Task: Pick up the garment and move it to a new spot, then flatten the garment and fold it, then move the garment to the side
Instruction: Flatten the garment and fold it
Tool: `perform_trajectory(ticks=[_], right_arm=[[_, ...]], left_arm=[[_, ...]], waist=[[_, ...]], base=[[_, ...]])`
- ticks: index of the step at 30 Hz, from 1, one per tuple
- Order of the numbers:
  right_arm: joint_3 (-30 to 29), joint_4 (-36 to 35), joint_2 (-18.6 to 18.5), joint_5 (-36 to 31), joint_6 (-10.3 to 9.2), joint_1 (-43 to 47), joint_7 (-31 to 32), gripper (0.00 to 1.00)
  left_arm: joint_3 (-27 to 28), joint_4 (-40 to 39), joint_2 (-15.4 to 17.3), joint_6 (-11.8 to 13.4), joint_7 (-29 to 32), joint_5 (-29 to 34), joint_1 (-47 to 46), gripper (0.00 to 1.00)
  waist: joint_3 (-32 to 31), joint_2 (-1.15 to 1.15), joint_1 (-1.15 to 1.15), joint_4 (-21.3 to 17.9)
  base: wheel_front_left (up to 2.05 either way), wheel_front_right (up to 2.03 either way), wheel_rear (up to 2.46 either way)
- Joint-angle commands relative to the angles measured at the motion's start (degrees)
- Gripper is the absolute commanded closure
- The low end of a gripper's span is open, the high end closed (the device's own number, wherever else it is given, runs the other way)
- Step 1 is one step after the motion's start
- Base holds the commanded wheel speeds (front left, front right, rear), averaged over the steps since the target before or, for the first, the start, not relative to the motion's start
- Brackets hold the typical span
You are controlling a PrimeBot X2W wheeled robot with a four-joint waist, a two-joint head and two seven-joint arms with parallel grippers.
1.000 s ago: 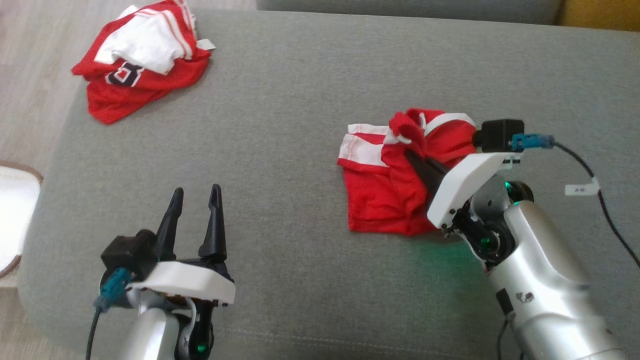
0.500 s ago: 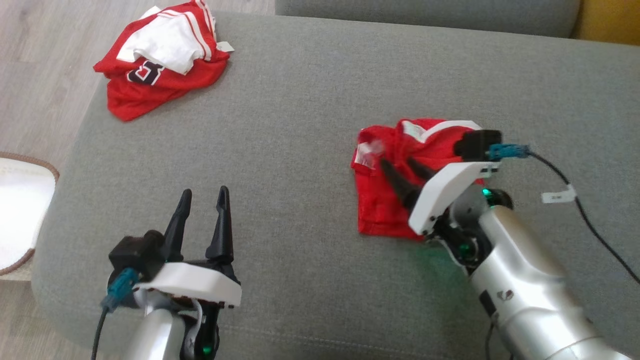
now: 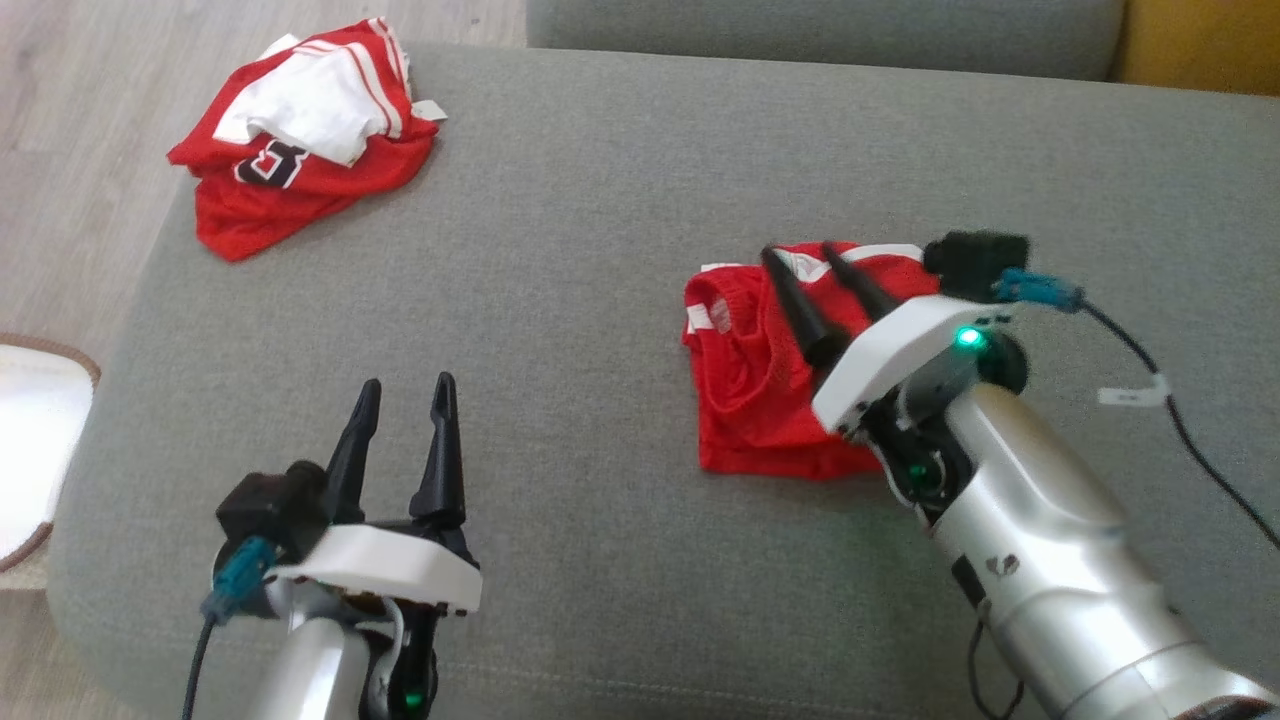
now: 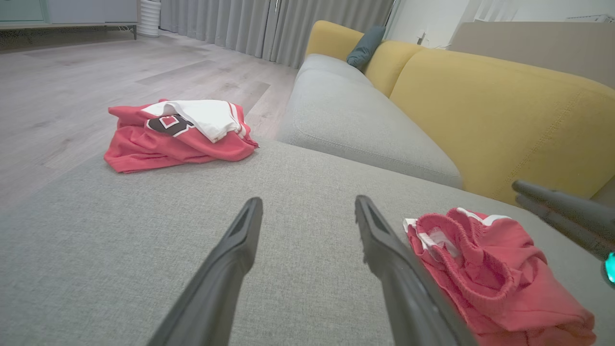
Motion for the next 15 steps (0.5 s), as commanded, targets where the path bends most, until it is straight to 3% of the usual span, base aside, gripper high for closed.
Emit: perform_trajectory(ticks=[1, 8, 15], right_arm=[[-0.9, -0.9, 1.1, -2.3, 0.37, -2.9, -3.5, 0.0], [-7.5, 2.2, -0.2, -10.9, 0.37, -2.8, -13.5, 0.0], [-15.2, 1.1, 0.1, -20.1, 0.37, 0.3, -16.9, 0.0]], left_arm=[[2.3, -1.8, 0.1, 0.3, -0.7, -0.2, -1.8, 0.0], [2.9, -2.0, 0.1, 0.9, -0.7, 0.3, -2.4, 0.0], [3.6, -2.2, 0.1, 1.8, -0.7, 0.8, -2.6, 0.0]], waist=[[-0.3, 0.0, 0.0, -0.5], [-1.6, 0.0, 0.0, -2.3], [-2.6, 0.0, 0.0, -4.3]], base=[[0.0, 0.0, 0.0], [0.0, 0.0, 0.0], [0.0, 0.0, 0.0]])
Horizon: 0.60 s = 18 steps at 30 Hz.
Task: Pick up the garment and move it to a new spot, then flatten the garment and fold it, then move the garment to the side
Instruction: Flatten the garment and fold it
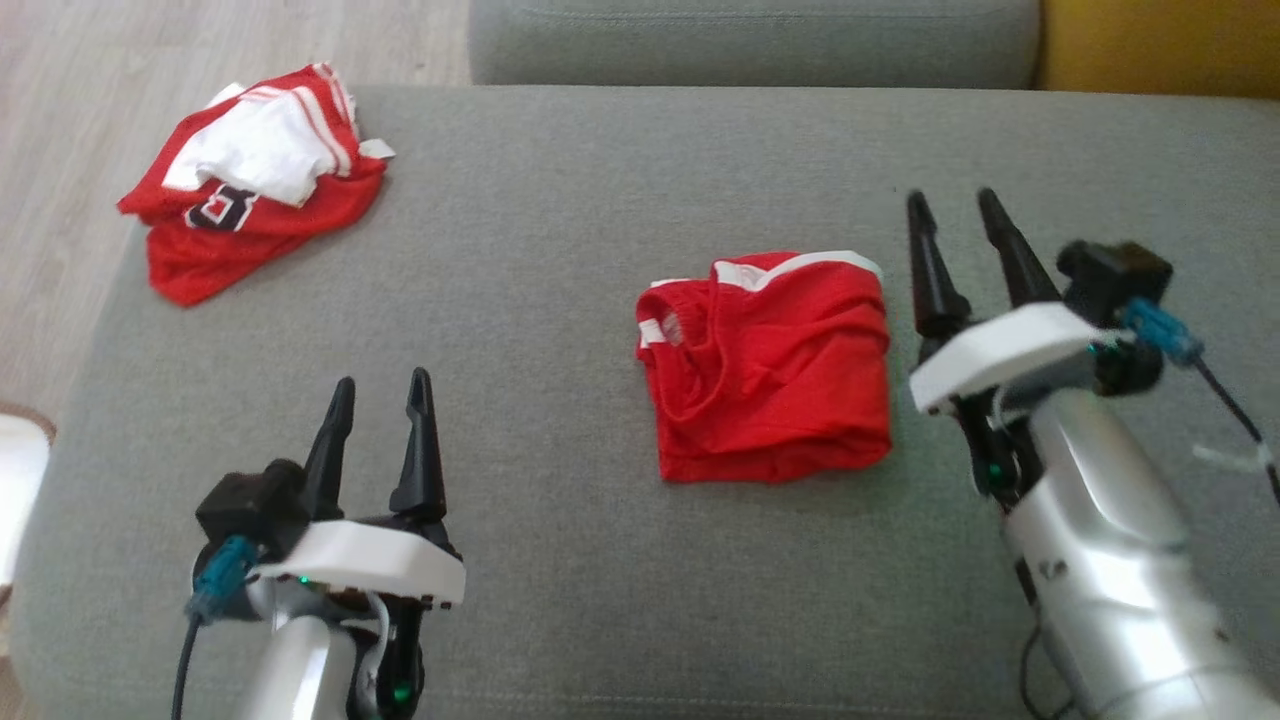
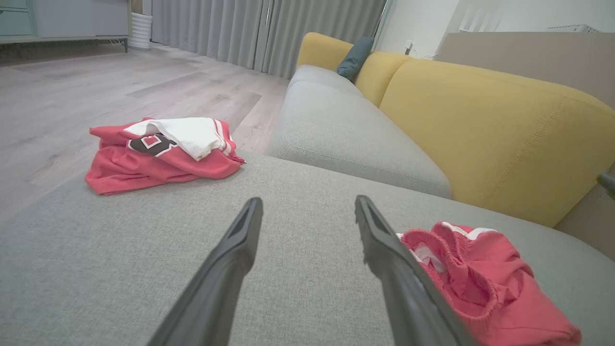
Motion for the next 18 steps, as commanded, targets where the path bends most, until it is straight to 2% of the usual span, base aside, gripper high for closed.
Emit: perform_trajectory(ticks=[1, 2, 9, 18], right_arm=[[-0.4, -2.6, 0.7, -1.6, 0.37, 0.9, -0.8, 0.0], [-2.8, -4.7, 1.1, -4.4, 0.37, 3.0, -1.0, 0.0], [-9.1, -13.8, 1.7, -9.7, 0.37, 11.2, -1.2, 0.0], [-10.0, -27.4, 1.7, -10.2, 0.37, 23.8, 0.0, 0.0]], left_arm=[[2.1, -2.1, 0.1, 0.5, -0.7, 0.8, -2.5, 0.0], [2.3, -2.1, 0.1, 0.6, -0.7, 1.0, -2.4, 0.0], [2.1, -1.7, 0.1, 0.7, -0.7, 1.4, -2.2, 0.0], [2.0, -0.4, 0.1, 0.7, -0.7, 1.6, -1.3, 0.0]], waist=[[-0.4, 0.0, 0.0, -0.7], [-0.8, 0.0, 0.0, -1.3], [-1.9, 0.0, 0.0, -2.1], [-2.8, 0.0, 0.0, -2.6]], base=[[0.0, 0.0, 0.0], [0.0, 0.0, 0.0], [0.0, 0.0, 0.0], [0.0, 0.0, 0.0]])
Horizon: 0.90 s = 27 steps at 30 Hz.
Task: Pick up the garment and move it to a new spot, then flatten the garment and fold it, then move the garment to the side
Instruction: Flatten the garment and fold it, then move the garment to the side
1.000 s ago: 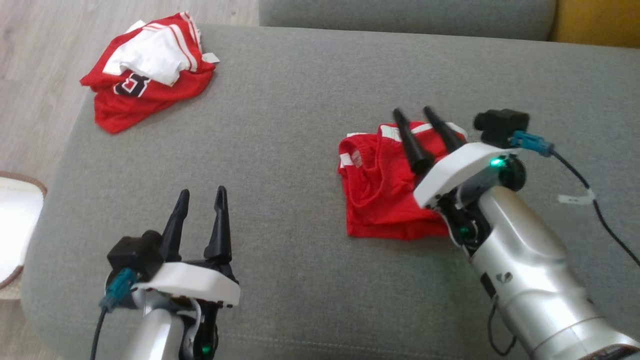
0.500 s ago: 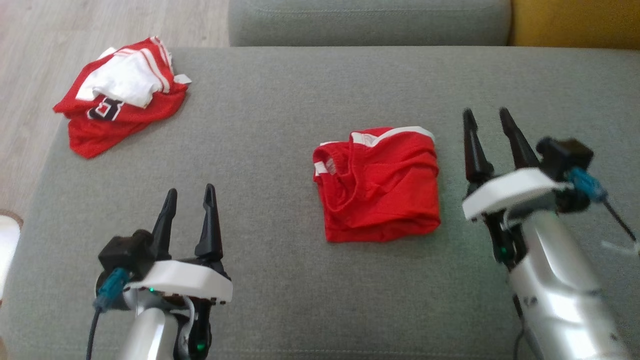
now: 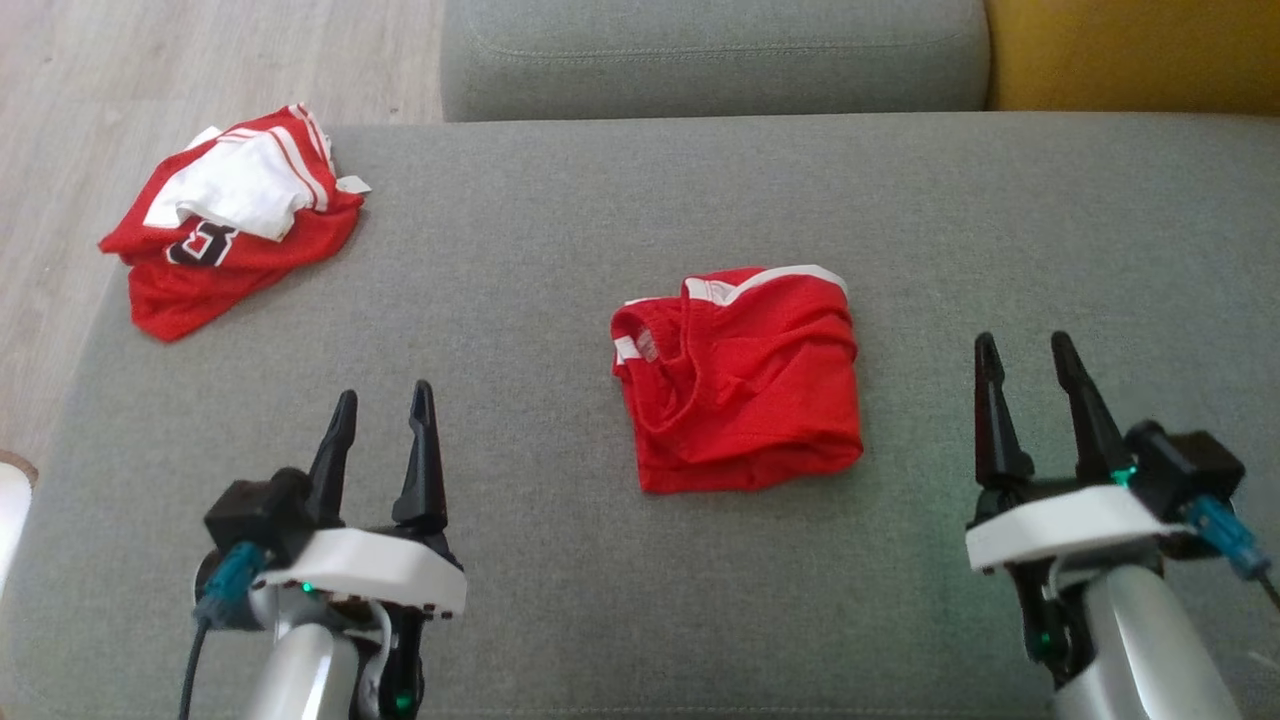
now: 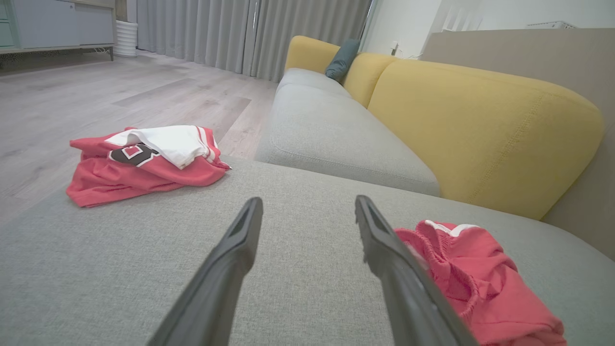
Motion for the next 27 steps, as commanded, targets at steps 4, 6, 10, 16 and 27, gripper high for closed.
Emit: perform_trajectory(ticks=[4, 6, 10, 16, 27], right_arm=[[0.5, -4.9, 0.2, -0.1, 0.37, 1.0, 0.1, 0.0], [0.3, -5.5, 0.2, -0.5, 0.37, 2.0, 0.1, 0.0], [0.3, -6.1, 0.2, -0.9, 0.37, 3.4, 0.5, 0.0], [-0.2, -6.3, 0.2, -1.2, 0.37, 4.1, 1.0, 0.0], [-0.4, -6.3, 0.2, -1.5, 0.37, 4.2, 1.5, 0.0]], left_arm=[[1.9, -1.2, 0.1, 0.3, -0.7, 0.7, -1.0, 0.0], [1.8, -1.0, 0.1, 0.3, -0.7, 0.7, -0.8, 0.0], [1.6, -0.6, 0.1, 0.3, -0.7, 0.8, -0.6, 0.0], [1.4, -0.3, 0.1, 0.3, -0.7, 0.9, -0.6, 0.0], [1.2, -0.2, 0.1, 0.1, -0.7, 1.2, -0.7, 0.0]], waist=[[-0.1, 0.0, 0.0, 0.0], [-0.2, 0.0, 0.0, 0.0], [-0.3, 0.0, 0.0, 0.2], [-0.3, 0.0, 0.0, 0.3], [-0.3, 0.0, 0.0, 0.3]], base=[[0.0, 0.0, 0.0], [0.0, 0.0, 0.0], [0.0, 0.0, 0.0], [0.0, 0.0, 0.0], [0.0, 0.0, 0.0]])
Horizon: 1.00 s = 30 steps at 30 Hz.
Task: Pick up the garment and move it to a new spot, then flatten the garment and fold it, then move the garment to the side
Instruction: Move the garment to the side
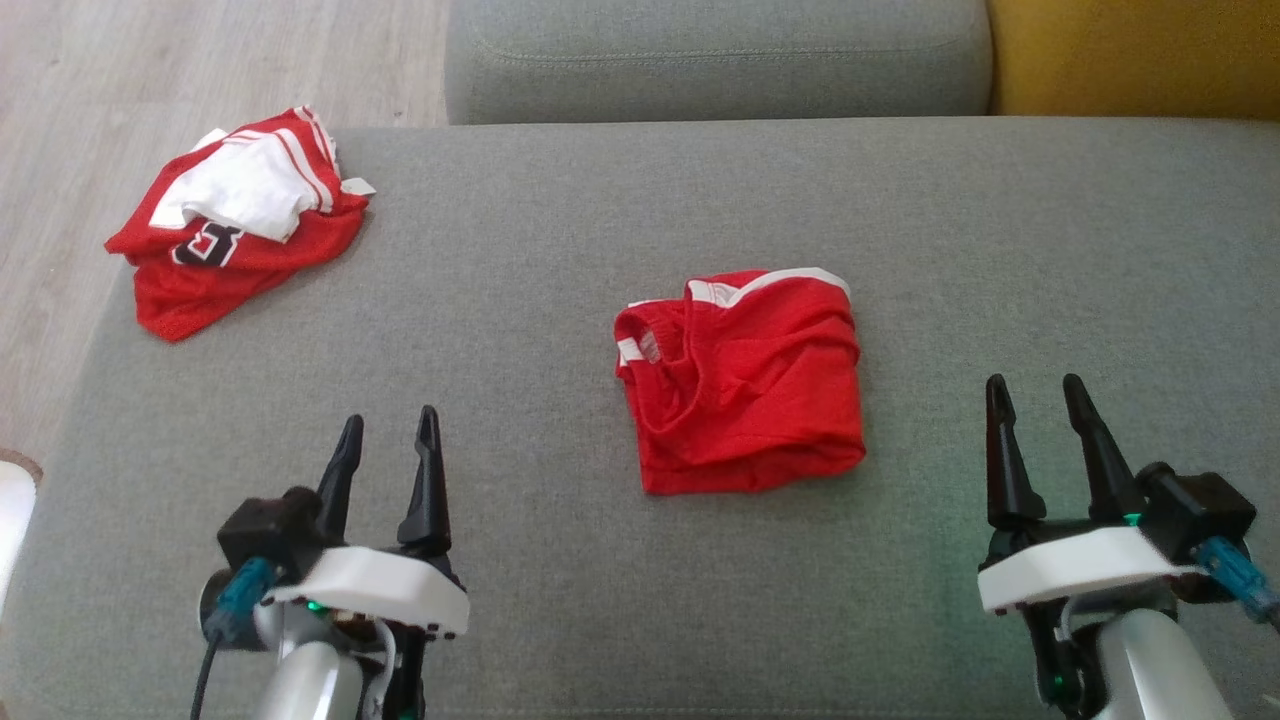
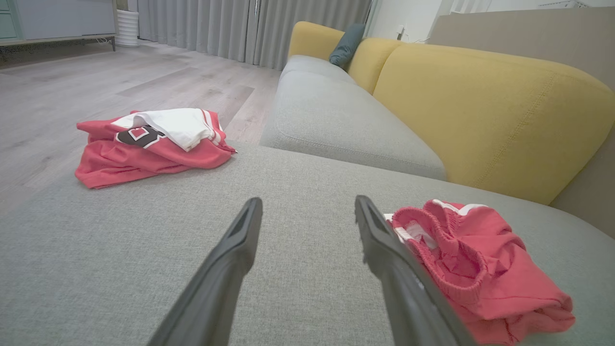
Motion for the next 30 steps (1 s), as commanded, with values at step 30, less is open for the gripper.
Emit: perform_trajectory(ticks=[30], right_arm=[[2.7, 6.7, -4.6, 3.0, 0.37, -19.7, 33.2, 0.0]], left_arm=[[-1.8, -3.0, 0.1, 1.4, -0.7, -3.0, -6.1, 0.0]], waist=[[10.7, 0.0, 0.0, 7.6]], base=[[0.0, 0.0, 0.0]])
